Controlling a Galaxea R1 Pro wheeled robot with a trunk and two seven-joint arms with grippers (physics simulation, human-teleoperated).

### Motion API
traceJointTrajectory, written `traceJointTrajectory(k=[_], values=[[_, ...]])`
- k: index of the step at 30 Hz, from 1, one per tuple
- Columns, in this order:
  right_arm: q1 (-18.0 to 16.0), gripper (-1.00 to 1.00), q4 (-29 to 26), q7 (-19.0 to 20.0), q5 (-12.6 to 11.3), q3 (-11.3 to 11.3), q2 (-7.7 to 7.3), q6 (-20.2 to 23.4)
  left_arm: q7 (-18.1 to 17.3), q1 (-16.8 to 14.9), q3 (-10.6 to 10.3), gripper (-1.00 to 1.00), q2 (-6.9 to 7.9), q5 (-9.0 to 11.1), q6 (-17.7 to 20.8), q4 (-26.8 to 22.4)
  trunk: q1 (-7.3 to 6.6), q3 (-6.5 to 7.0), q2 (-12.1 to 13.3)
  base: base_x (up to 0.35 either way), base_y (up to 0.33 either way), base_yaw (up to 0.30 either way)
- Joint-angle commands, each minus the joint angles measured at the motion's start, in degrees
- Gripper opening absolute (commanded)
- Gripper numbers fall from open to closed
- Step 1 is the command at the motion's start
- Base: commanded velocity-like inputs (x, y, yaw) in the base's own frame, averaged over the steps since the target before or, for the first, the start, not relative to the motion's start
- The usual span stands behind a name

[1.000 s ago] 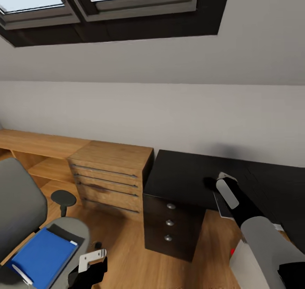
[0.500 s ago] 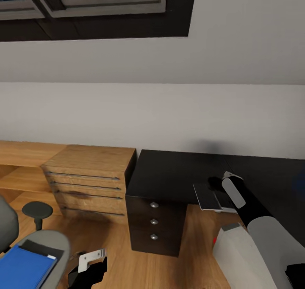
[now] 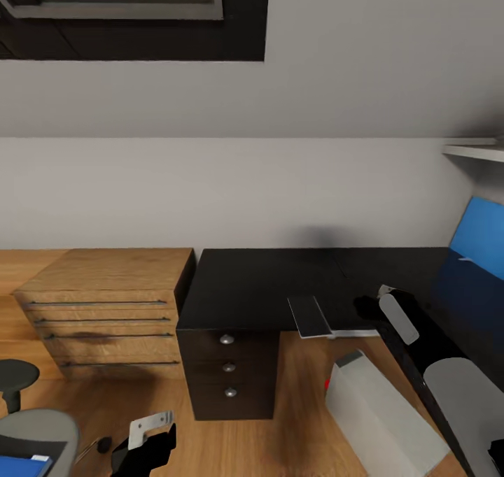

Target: In the bedroom, organize the workspace by keeping the computer under the desk, ensuring the monitor is on the desk, placing the keyboard on the desk next to the monitor, placing the mouse on the desk next to the keyboard, moving the folder from the swivel chair onto the desk next to the mouse, stacking the notebook on top of the folder with the pen on top of the notebook, and positioning the swivel chair next to the desk.

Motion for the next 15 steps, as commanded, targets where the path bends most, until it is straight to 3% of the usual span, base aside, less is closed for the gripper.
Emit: traceJointTrajectory(k=[1, 2, 3, 4, 6, 7, 9, 10, 11, 15], values=[[0.7, -1.00, -0.1, 1.0, -0.7, 0.3, -1.35, 0.1, 0.5, 0.0, -0.1, 1.00, 0.13, 0.6, 0.1, 0.6, 0.01, -0.06, 0.0, 0.000, 0.000, -0.296], [2.2, -1.00, -0.1, 3.6, 0.2, 0.5, -2.77, 0.2, 0.5, 0.0, -0.1, 1.00, 0.19, 0.6, 0.0, 2.7, 0.01, -0.06, 0.0, 0.000, 0.000, -0.296], [2.7, -1.00, -0.1, 4.6, 0.9, 0.7, -3.28, 0.3, 0.5, 0.0, -0.1, 1.00, 0.20, 0.6, 0.0, 3.7, 0.01, -0.06, 0.0, 0.000, 0.000, -0.296], [5.8, -1.00, 0.1, 15.4, 9.4, 1.5, -6.48, 0.3, 0.5, 0.0, -0.2, 1.00, 0.23, 0.5, -0.2, 9.1, 0.01, -0.04, 0.0, 0.000, 0.000, -0.296], [6.7, -1.00, 0.4, 20.6, 14.9, 1.6, -7.45, 0.3, 0.4, 0.1, -0.2, 1.00, 0.25, 0.5, -0.2, 11.3, 0.01, 0.01, 0.0, 0.000, 0.000, -0.296], [7.1, -1.00, 0.6, 22.9, 18.1, 1.6, -8.54, 0.3, 0.3, 0.1, -0.1, 1.00, 0.30, 0.5, -1.7, 15.0, 0.01, 0.05, 0.0, 0.000, 0.000, -0.293], [7.2, -1.00, 1.0, 23.4, 18.6, 1.6, -8.80, 0.2, 0.3, 0.1, -0.1, 1.00, 0.40, 0.5, -5.1, 16.9, 0.01, 0.12, 0.0, 0.000, 0.000, -0.293], [7.2, -1.00, 1.6, 23.6, 19.0, 1.6, -8.91, 0.0, 0.2, 0.1, 0.0, 1.00, 0.54, 0.5, -9.5, 18.7, 0.01, 0.16, 0.0, 0.000, 0.000, -0.292], [7.3, -1.00, 2.5, 23.8, 19.4, 1.7, -8.87, -0.1, 0.0, 0.1, -0.1, 1.00, 0.65, 0.5, -16.7, 21.8, 0.01, 0.20, 0.0, 0.000, -0.072, -0.288], [7.3, -1.00, 2.8, 23.8, 20.0, 1.9, -8.76, -0.3, 0.1, 0.1, -0.2, 1.00, 0.67, 0.4, -18.0, 22.8, 0.01, 0.36, 0.0, 0.000, -0.145, -0.286]])
